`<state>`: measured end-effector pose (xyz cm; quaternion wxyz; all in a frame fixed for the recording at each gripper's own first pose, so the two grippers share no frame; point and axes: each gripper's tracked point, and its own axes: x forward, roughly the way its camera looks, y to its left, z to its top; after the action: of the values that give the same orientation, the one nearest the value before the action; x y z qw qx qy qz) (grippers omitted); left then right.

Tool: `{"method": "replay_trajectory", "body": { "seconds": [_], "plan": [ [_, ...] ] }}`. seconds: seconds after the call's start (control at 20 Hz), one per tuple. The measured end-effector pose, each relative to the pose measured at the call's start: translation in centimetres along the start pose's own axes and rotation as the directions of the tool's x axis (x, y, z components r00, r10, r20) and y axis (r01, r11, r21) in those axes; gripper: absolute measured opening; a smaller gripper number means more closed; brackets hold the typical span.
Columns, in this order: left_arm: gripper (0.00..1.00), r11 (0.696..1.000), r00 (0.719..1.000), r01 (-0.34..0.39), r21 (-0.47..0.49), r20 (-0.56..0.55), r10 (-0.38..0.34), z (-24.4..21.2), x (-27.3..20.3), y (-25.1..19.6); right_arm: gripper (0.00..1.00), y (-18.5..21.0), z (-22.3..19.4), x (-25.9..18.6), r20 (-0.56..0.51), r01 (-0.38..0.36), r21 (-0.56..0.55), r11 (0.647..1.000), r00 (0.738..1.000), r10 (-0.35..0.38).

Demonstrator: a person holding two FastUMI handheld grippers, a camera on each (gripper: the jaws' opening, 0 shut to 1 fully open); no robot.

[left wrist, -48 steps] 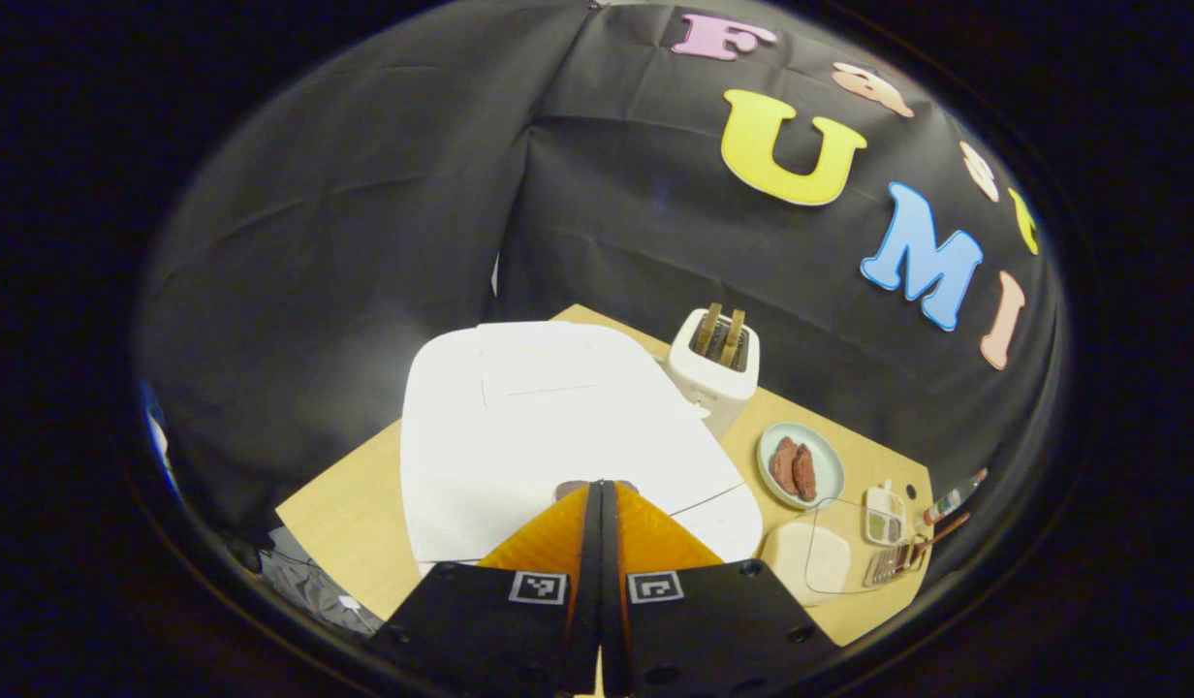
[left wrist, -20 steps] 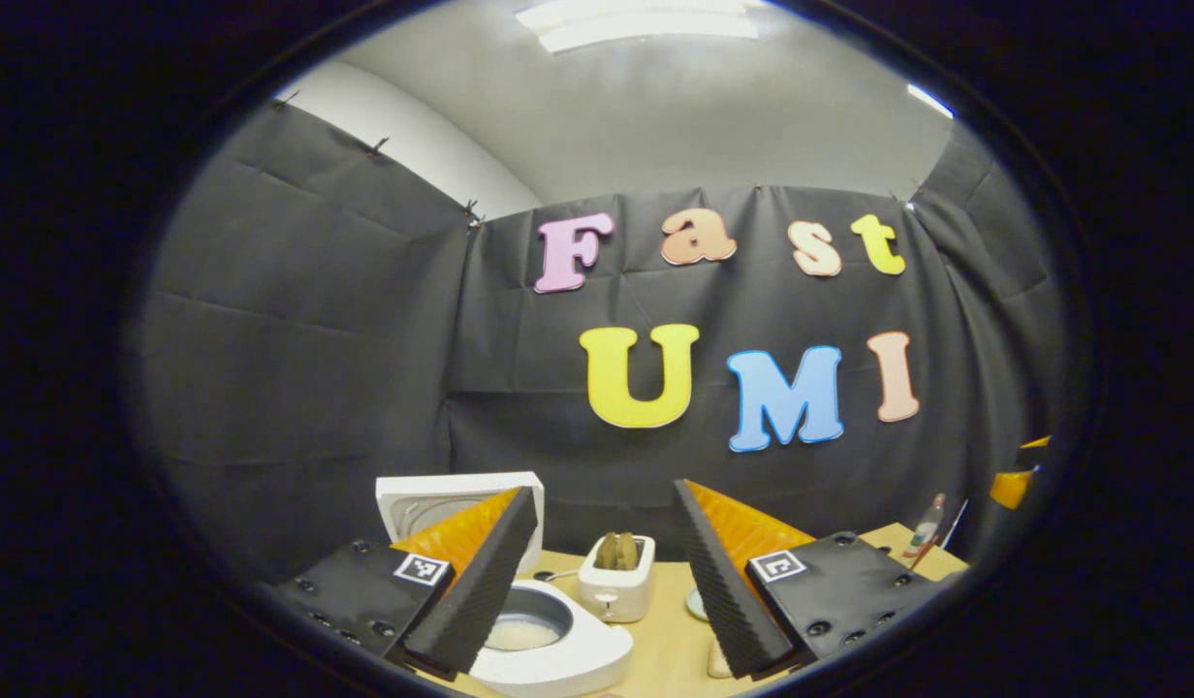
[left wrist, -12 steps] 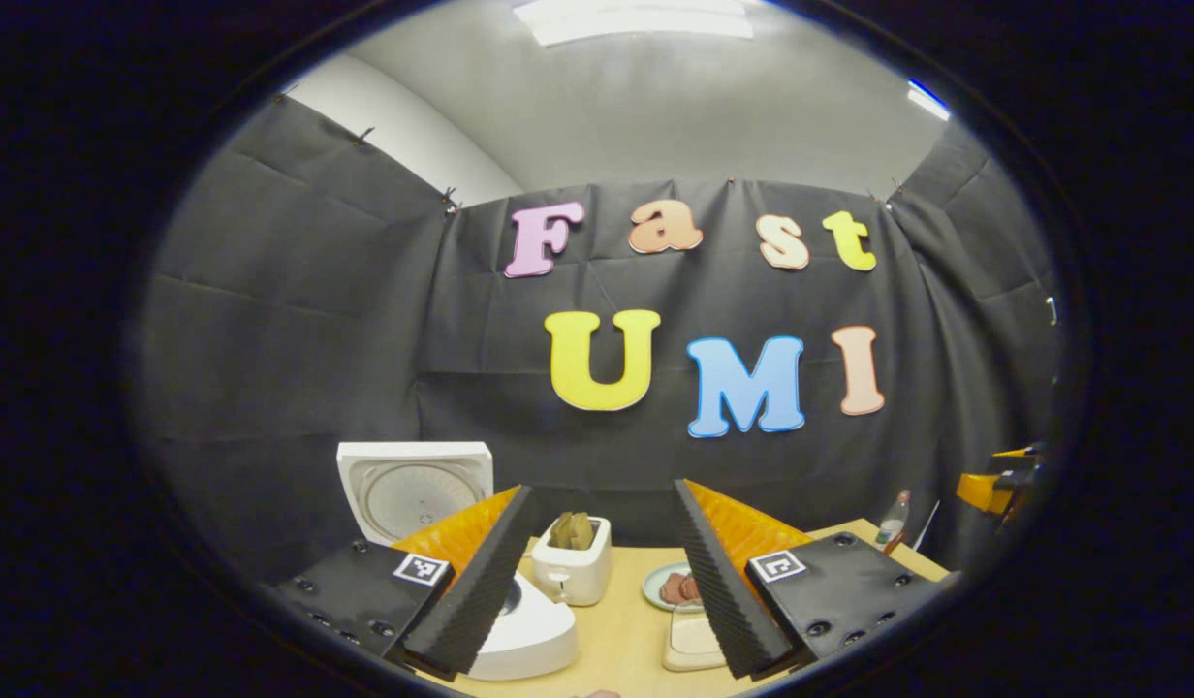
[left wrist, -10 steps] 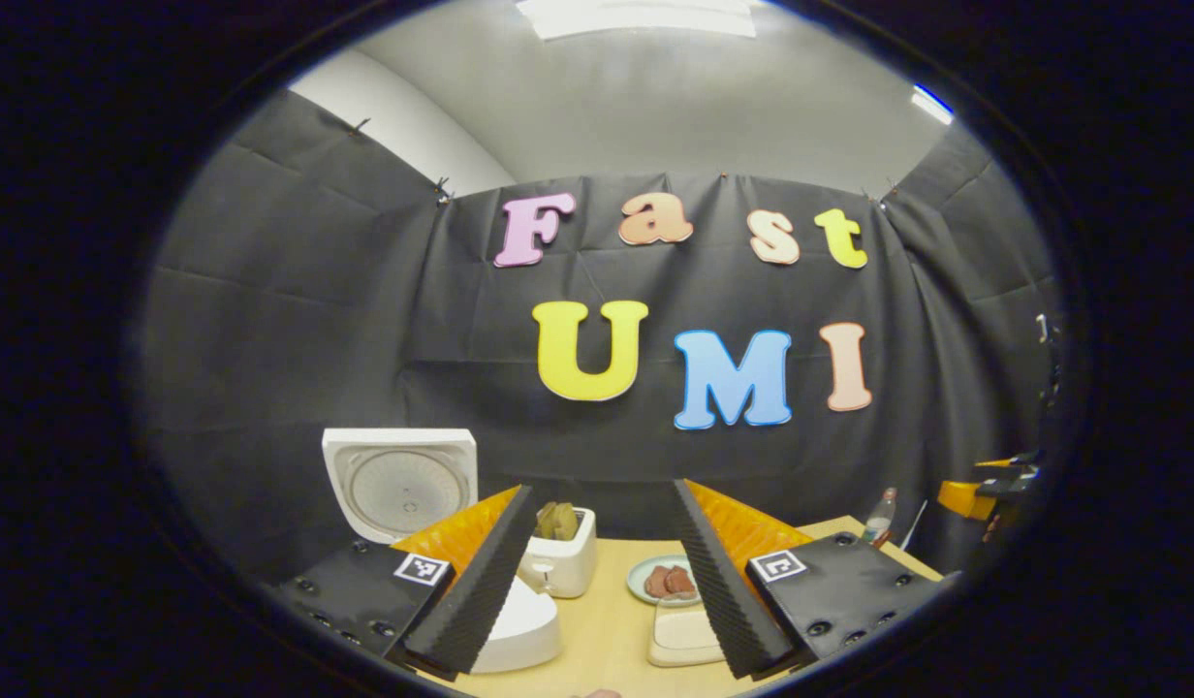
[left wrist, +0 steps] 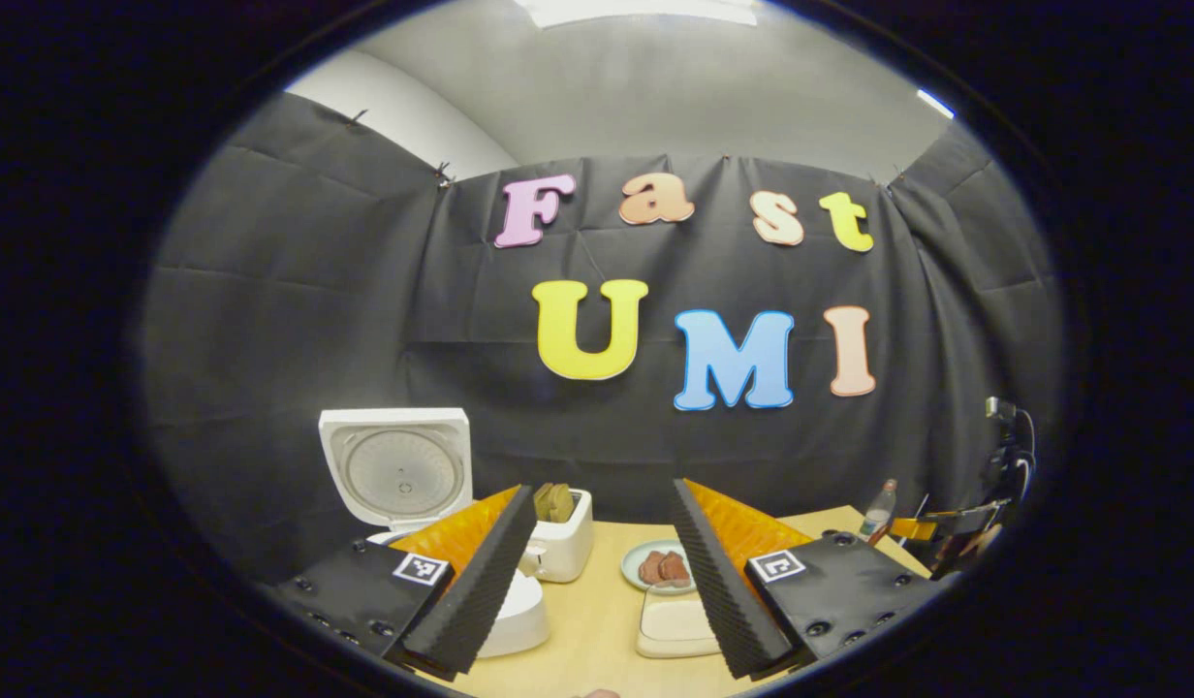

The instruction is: Close the left gripper, press the button to open the rice cooker; take a wooden spoon from the chopstick holder with the right hand, scoop a spoonful of rice and pour it into the rice cooker, then put the wooden spoon back into the chopstick holder.

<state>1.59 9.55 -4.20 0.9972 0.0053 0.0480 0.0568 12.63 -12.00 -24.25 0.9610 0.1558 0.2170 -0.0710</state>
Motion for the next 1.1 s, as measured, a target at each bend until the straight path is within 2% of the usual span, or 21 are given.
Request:
{"method": "replay_trajectory", "body": {
  "seconds": [0.35,0.6,0.65,0.7,0.75,0.8,0.85,0.9,0.95,1.1],
  "plan": [
    [0.96,0.999,0.998,-0.046,0.024,-0.040,0.047,-0.9,0.5,-0.1,0.99,-1.1,-3.1,7.9,-0.126,0.015,0.136,0.991,0.992,0.002],
    [0.98,0.995,0.993,-0.096,-0.012,-0.067,0.095,-1.5,0.8,1.4,0.87,-0.6,-3.6,10.2,-0.153,-0.009,0.206,0.978,0.987,0.042],
    [0.98,0.995,0.992,-0.102,-0.018,-0.081,0.100,-2.0,0.9,1.6,0.65,-0.7,-3.4,10.4,-0.145,-0.006,0.220,0.975,0.989,0.039],
    [0.98,0.994,0.990,-0.108,-0.020,-0.093,0.106,-2.2,1.0,1.9,0.55,-0.6,-2.9,10.3,-0.147,-0.003,0.238,0.971,0.988,0.039],
    [0.97,0.993,0.989,-0.113,-0.022,-0.102,0.110,-2.6,1.1,2.2,0.29,-0.2,-3.1,10.2,-0.146,-0.020,0.265,0.964,0.988,0.060],
    [0.97,0.993,0.988,-0.114,-0.028,-0.104,0.111,-2.6,1.1,2.4,0.28,0.6,-3.0,9.6,-0.149,-0.032,0.301,0.953,0.986,0.080],
    [0.96,0.993,0.989,-0.112,-0.034,-0.102,0.108,-2.6,1.2,2.5,0.21,0.9,-3.2,9.7,-0.154,-0.038,0.310,0.950,0.984,0.089],
    [0.96,0.993,0.989,-0.111,-0.037,-0.100,0.106,-2.5,1.3,2.5,0.21,0.7,-2.7,9.1,-0.152,-0.030,0.309,0.951,0.985,0.080],
    [0.97,0.993,0.989,-0.111,-0.038,-0.098,0.107,-2.6,1.2,2.7,0.13,1.3,-2.3,8.6,-0.139,-0.042,0.293,0.955,0.986,0.086],
    [0.96,0.994,0.991,-0.106,-0.038,-0.082,0.103,-2.3,1.3,3.2,0.13,2.8,-0.1,7.0,-0.081,-0.068,0.220,0.973,0.993,0.088]
  ]
}}
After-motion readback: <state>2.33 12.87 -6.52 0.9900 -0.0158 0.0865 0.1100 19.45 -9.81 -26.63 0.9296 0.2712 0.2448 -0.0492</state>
